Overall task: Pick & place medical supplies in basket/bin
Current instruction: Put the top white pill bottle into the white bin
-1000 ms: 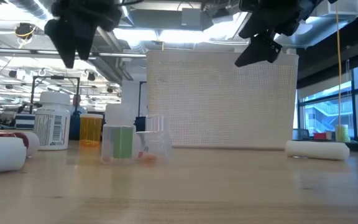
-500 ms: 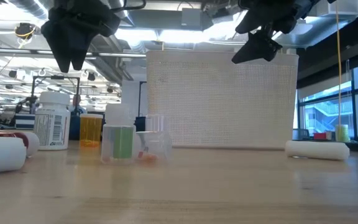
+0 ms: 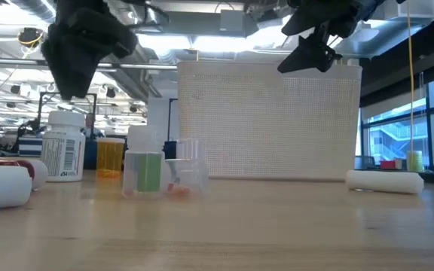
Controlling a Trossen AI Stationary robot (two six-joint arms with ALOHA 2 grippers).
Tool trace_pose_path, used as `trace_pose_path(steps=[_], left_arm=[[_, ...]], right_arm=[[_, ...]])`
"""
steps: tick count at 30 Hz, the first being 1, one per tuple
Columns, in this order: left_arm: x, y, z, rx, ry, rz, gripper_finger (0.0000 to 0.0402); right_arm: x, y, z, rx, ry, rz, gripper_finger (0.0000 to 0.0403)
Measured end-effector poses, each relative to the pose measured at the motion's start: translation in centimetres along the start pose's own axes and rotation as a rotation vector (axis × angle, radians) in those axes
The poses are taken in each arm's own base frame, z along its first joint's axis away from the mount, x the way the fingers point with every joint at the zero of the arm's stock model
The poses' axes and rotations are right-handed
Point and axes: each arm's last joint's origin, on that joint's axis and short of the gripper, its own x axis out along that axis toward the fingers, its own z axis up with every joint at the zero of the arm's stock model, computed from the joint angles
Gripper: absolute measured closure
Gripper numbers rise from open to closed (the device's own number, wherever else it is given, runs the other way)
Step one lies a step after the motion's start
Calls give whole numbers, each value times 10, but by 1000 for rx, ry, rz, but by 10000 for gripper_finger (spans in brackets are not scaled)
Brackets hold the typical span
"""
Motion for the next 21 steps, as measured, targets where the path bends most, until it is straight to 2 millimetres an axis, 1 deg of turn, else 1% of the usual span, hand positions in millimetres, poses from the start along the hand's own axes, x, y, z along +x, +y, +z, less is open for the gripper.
trace_pose_path(steps=[5, 9, 14, 18, 21], left_arm=[[6, 3, -3, -28, -21, -59, 119], [19, 6, -6, -44, -14, -43, 119], [34, 5, -8, -48, -2, -87, 119], [35, 5, -8, -58, -12, -83, 125], [34, 7, -9, -48, -6, -79, 143]], right_arm=[[0, 0, 1, 0, -7, 3, 65], [0, 0, 2, 2, -12, 3, 65], [0, 0, 3, 3, -23, 8, 65], [0, 1, 3, 6, -29, 11, 65], [0, 1, 3, 4, -31, 12, 65]])
